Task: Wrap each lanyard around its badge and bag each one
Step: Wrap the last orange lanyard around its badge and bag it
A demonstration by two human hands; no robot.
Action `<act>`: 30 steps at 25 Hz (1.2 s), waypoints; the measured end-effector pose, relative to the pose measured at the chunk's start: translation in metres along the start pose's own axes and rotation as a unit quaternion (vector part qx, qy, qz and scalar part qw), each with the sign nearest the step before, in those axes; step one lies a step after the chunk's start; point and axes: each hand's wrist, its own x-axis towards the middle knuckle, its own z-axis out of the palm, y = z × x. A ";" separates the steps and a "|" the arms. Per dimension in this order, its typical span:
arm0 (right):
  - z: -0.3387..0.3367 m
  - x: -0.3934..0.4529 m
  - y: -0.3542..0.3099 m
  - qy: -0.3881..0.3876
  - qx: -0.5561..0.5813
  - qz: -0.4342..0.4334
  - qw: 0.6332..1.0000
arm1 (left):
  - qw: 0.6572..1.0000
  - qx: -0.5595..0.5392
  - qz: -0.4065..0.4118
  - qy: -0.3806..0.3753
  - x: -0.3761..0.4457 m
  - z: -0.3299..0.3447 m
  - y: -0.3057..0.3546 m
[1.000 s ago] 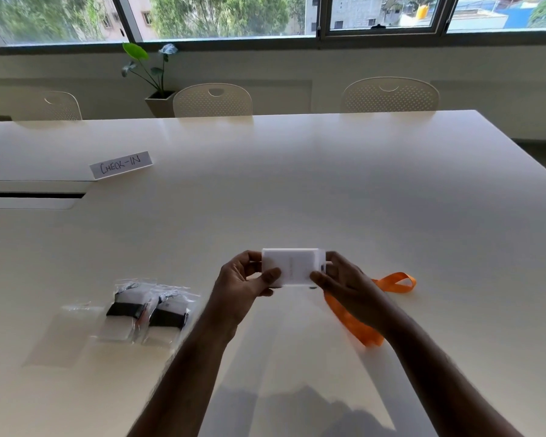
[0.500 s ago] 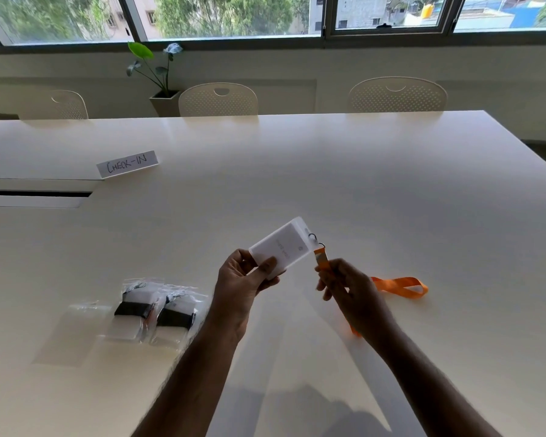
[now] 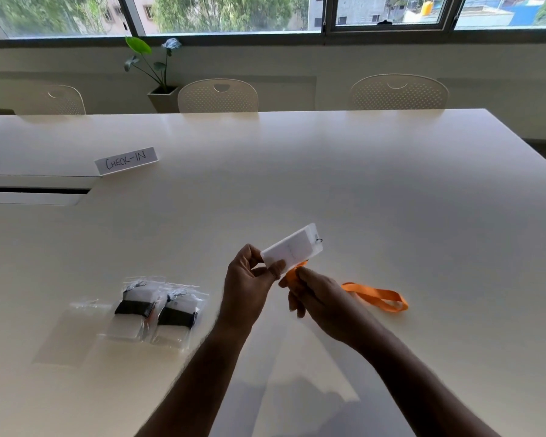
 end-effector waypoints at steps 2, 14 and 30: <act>-0.006 0.001 -0.012 0.013 0.072 -0.011 0.997 | 1.000 0.003 0.024 -0.016 0.001 -0.001 0.000; -0.052 0.014 -0.041 0.027 0.238 -0.026 0.971 | 0.949 0.243 0.196 -0.045 0.007 -0.003 -0.007; -0.099 0.032 -0.020 0.020 0.242 -0.003 0.970 | 0.949 0.148 0.159 -0.229 -0.006 -0.022 0.030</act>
